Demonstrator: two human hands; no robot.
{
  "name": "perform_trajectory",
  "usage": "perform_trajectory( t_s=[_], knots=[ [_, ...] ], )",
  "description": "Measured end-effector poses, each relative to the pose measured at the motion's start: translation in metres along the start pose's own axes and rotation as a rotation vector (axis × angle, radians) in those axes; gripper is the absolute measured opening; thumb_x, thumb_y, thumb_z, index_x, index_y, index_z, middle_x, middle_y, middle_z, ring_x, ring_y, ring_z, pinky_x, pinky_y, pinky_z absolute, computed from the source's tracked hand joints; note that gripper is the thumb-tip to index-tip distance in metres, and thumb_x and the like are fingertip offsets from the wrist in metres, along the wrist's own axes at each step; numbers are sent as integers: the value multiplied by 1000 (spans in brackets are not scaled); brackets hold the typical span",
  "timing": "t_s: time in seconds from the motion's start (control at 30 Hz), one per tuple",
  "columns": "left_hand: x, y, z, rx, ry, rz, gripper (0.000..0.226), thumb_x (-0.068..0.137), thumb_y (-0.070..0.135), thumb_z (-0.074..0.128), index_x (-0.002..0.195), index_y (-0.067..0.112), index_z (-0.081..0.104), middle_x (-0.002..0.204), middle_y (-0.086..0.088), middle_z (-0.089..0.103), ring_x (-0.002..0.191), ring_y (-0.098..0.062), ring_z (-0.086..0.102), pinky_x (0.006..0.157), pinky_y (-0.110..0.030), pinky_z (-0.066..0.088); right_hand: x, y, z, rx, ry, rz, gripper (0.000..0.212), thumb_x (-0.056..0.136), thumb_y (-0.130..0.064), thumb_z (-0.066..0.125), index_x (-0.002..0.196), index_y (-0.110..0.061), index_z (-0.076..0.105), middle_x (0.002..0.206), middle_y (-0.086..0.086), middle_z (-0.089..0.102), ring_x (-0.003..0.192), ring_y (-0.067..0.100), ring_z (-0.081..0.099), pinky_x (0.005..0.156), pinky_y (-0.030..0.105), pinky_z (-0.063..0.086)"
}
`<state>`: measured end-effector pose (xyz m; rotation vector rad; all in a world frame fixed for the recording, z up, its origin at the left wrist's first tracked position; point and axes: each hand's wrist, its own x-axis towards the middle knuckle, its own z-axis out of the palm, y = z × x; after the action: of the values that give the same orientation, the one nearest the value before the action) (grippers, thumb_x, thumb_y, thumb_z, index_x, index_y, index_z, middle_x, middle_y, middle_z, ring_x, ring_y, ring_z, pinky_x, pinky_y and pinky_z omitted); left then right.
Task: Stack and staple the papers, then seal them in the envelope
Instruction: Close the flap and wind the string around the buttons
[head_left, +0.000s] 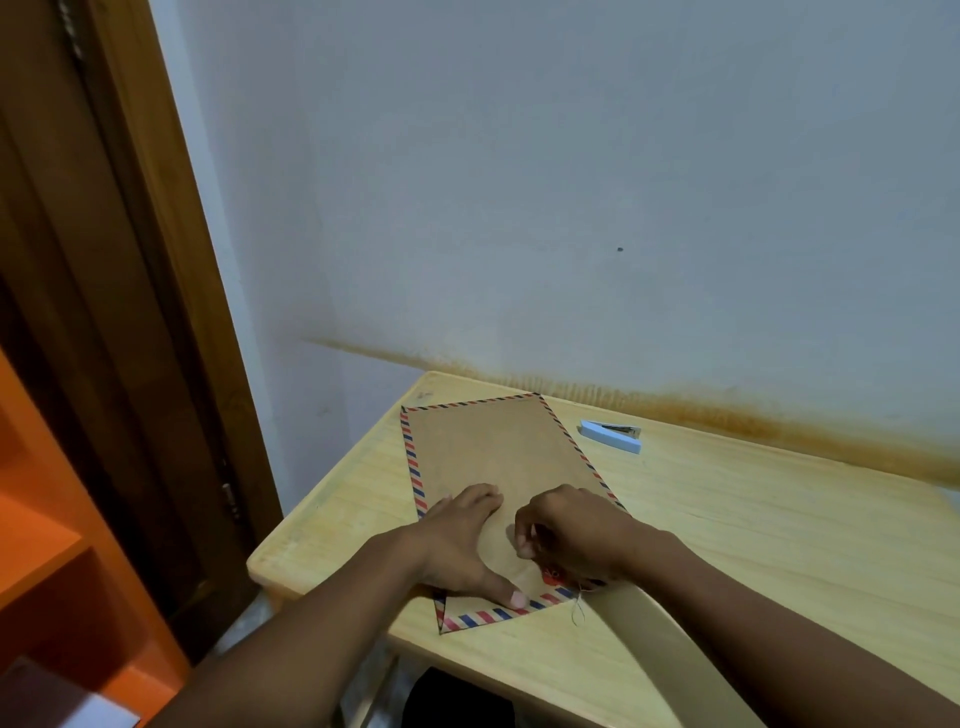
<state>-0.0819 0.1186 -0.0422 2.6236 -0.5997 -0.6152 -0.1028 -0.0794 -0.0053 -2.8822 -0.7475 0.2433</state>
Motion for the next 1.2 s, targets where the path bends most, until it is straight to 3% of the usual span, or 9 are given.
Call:
perform_trajectory(
  t_s=[0.17, 0.4, 0.47, 0.6, 0.7, 0.87, 0.97, 1.2],
  knots=[
    [-5, 6, -3, -17, -3, -8, 132, 64, 71, 81, 163, 32, 2, 169, 20, -7, 159, -26, -4, 127, -53, 15, 17, 7, -2, 184, 9, 49, 19, 92, -12, 62, 85, -27, 72, 84, -10, 74, 79, 8, 68, 78, 34, 58],
    [-3, 12, -2, -10, 77, -10, 129, 60, 73, 82, 161, 26, 16, 165, 15, 13, 151, -22, 23, 122, -47, 31, 19, 32, -6, 203, 48, 146, 12, 93, -14, 65, 87, -22, 72, 76, -19, 67, 79, 2, 67, 73, 17, 51],
    [0, 15, -1, -8, 101, -23, 126, 59, 75, 81, 159, 25, 21, 162, 12, 20, 147, -23, 29, 120, -47, 35, 11, 39, -7, 195, 55, 173, 11, 93, -16, 66, 86, -22, 72, 77, -19, 66, 78, 2, 66, 74, 22, 53],
    [4, 24, 0, 33, 164, -58, 117, 61, 83, 74, 152, 24, 31, 151, 7, 33, 139, -21, 37, 115, -44, 37, -8, 48, -5, 109, 78, 169, 17, 95, -20, 62, 82, -31, 64, 73, -25, 58, 74, 2, 59, 66, 17, 45],
    [7, 28, 5, 84, 214, -70, 113, 60, 88, 68, 147, 23, 35, 145, 5, 37, 134, -20, 40, 113, -44, 37, -24, 50, -2, 81, 67, 173, 17, 97, -22, 58, 86, -34, 64, 82, -20, 62, 80, 5, 59, 70, 25, 50],
    [6, 29, 6, 72, 202, -80, 112, 62, 87, 68, 148, 23, 33, 148, 4, 36, 136, -21, 40, 114, -45, 37, -54, 40, 4, -34, 105, 123, 18, 93, -16, 57, 96, -29, 69, 92, -13, 62, 84, 9, 56, 71, 28, 48],
    [5, 29, 4, 65, 182, -90, 113, 64, 84, 70, 150, 22, 31, 152, 4, 32, 139, -22, 39, 115, -45, 38, -68, 28, 9, -101, 103, 79, 16, 95, -22, 56, 103, -29, 67, 103, -10, 65, 92, 13, 60, 76, 30, 52],
    [8, 24, 6, 52, 140, -108, 118, 62, 84, 71, 153, 25, 25, 157, 5, 27, 141, -24, 39, 114, -46, 42, -90, 4, 18, -161, 146, -31, 29, 101, -32, 43, 120, -28, 65, 105, -4, 65, 92, 17, 63, 76, 33, 54]
  ],
)
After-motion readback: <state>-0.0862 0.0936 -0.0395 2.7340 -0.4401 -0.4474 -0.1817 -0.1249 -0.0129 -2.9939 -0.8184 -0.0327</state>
